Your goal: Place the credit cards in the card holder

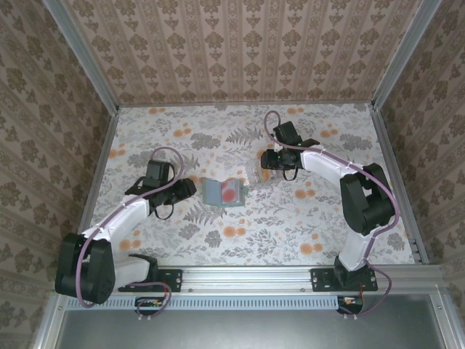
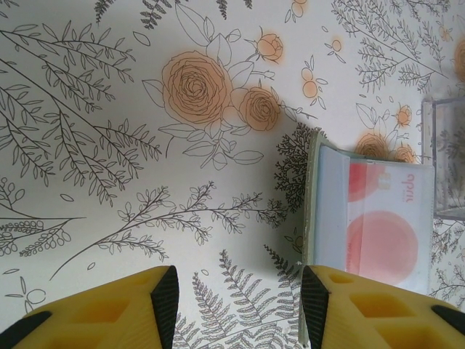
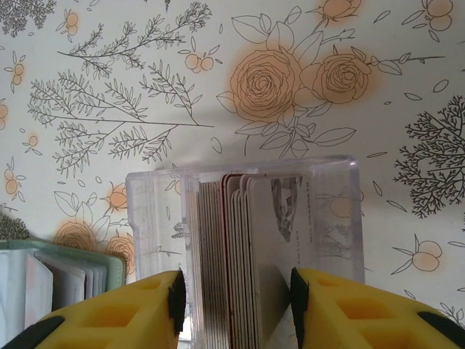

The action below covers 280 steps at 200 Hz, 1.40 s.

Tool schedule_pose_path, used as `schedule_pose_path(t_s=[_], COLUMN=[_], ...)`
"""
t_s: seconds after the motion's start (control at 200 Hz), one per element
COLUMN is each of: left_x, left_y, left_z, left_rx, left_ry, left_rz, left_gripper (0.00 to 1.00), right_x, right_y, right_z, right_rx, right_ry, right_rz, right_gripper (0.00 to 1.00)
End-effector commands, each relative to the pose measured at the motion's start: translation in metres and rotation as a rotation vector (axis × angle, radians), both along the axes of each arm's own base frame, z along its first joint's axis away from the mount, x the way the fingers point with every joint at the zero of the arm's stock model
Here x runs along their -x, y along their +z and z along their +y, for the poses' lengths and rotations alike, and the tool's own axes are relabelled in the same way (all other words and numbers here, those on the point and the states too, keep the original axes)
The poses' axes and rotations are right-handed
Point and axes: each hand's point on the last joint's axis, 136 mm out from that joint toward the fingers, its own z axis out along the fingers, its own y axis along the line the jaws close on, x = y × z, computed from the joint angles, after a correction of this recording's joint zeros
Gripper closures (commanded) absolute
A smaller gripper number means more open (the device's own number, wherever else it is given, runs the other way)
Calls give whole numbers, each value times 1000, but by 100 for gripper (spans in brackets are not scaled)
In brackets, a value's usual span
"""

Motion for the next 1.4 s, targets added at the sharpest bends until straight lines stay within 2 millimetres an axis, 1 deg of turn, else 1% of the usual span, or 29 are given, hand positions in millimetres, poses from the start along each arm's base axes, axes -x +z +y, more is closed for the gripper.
schedule_pose_path(t_s=[0.0, 0.305, 0.62, 0.77, 0.94, 1.075, 1.14, 1.255, 1.32, 1.395], left_x=[0, -2, -3, -2, -2, -3, -3, -3, -4, -4], left_y=[-2, -1, 0, -1, -1, -2, -2, -4, -3, -4], left_z=[0, -2, -3, -2, -3, -2, -3, -4, -4, -4], left_rx=[-8, 2, 6, 4, 5, 6, 6, 9, 11, 9], left_ry=[-20, -22, -24, -21, -23, -20, -21, -22, -23, -22], left_rz=[3, 3, 3, 6, 6, 6, 7, 13, 12, 13], left_gripper=[50, 50, 50, 50, 49, 49, 49, 49, 49, 49], right_x=[0, 1, 1, 1, 1, 1, 1, 1, 1, 1], right_y=[23, 26, 31, 31, 29, 34, 37, 38, 37, 36], right_z=[6, 3, 0, -1, -3, -4, -5, -8, -8, -7], right_rx=[-45, -36, -24, -19, -10, -11, -12, -12, -22, -42], right_ry=[27, 24, 20, 18, 15, 12, 11, 6, 7, 3], right_rz=[-27, -36, -47, -47, -45, -56, -61, -62, -58, -55], right_gripper=[55, 58, 63, 68, 79, 81, 85, 85, 80, 78])
